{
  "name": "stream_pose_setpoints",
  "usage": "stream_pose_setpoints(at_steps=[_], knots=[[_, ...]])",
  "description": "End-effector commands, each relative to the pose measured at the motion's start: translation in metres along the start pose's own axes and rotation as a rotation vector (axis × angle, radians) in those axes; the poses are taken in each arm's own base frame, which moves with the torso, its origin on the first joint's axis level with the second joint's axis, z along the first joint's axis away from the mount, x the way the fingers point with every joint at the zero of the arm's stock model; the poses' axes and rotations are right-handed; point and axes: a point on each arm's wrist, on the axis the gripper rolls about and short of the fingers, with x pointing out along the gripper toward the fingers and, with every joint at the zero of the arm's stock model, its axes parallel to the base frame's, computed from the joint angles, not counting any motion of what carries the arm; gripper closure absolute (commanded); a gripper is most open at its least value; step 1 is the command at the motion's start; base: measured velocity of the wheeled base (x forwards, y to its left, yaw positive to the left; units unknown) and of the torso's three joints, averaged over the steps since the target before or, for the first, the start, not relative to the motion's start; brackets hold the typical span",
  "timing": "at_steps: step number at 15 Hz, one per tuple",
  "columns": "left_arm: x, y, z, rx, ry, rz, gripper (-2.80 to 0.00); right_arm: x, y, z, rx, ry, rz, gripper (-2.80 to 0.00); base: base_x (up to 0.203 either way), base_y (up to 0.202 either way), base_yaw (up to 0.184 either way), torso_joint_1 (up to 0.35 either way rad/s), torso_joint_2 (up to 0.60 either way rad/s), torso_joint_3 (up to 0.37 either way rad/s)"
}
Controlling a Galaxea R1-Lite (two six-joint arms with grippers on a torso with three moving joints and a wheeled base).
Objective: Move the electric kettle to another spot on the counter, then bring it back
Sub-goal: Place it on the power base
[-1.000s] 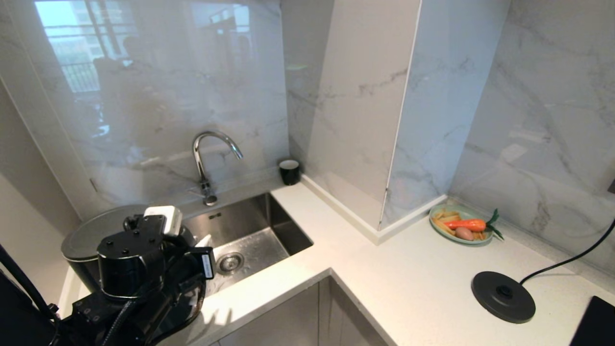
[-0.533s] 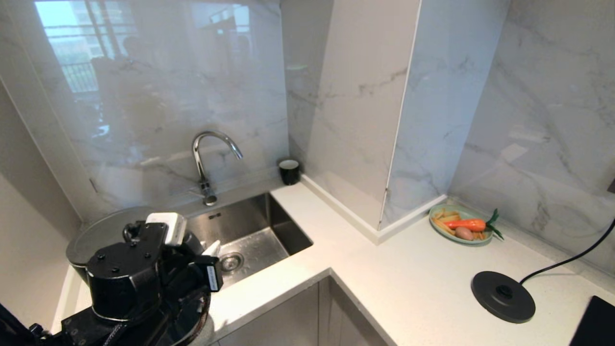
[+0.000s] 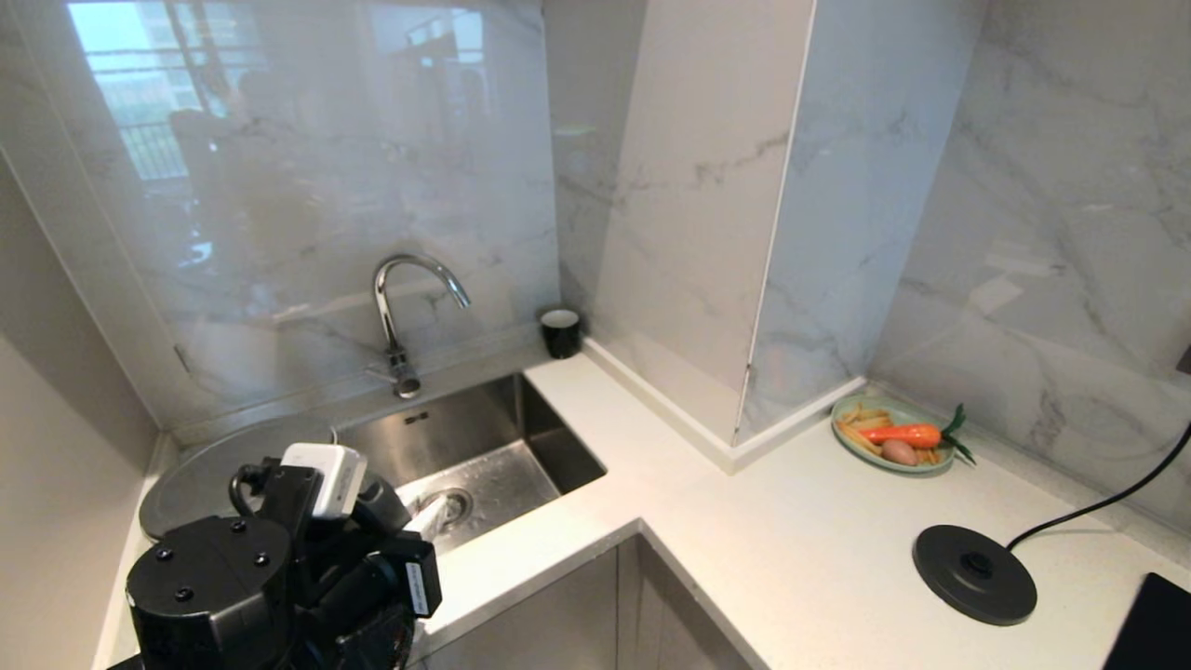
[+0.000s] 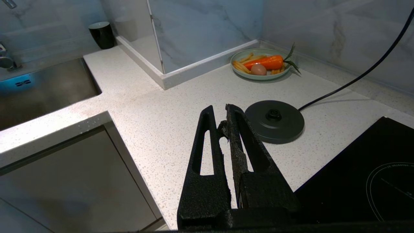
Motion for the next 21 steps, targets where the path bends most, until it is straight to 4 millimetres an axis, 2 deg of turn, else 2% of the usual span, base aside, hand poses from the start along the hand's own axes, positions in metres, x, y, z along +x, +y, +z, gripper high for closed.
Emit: stream_pose_setpoints(at_steps=[1,5,21], knots=[[0.0010,-0.0008,-0.0005,-0.003,-0.001,0.000,0.00,0.0001,0.0000,0.0001,0.000,0.001,0.000,0.00,0.000,0.000,0.000,0.000,0.00,0.000],[0.0021,-0.0013,0.0006,-0.006,-0.006,0.000,0.00,0.0001,0.0000,0.0001,0.000,0.001,0.000,0.00,0.002,0.007,-0.040,0.002,0.00,0.004],[-0.0013,-0.0002,0.0054,-0.016,-0.029,-0.002,0.00,0.0001,0.0000,0.0001,0.000,0.001,0.000,0.00,0.002,0.009,-0.175,0.000,0.01,0.005]])
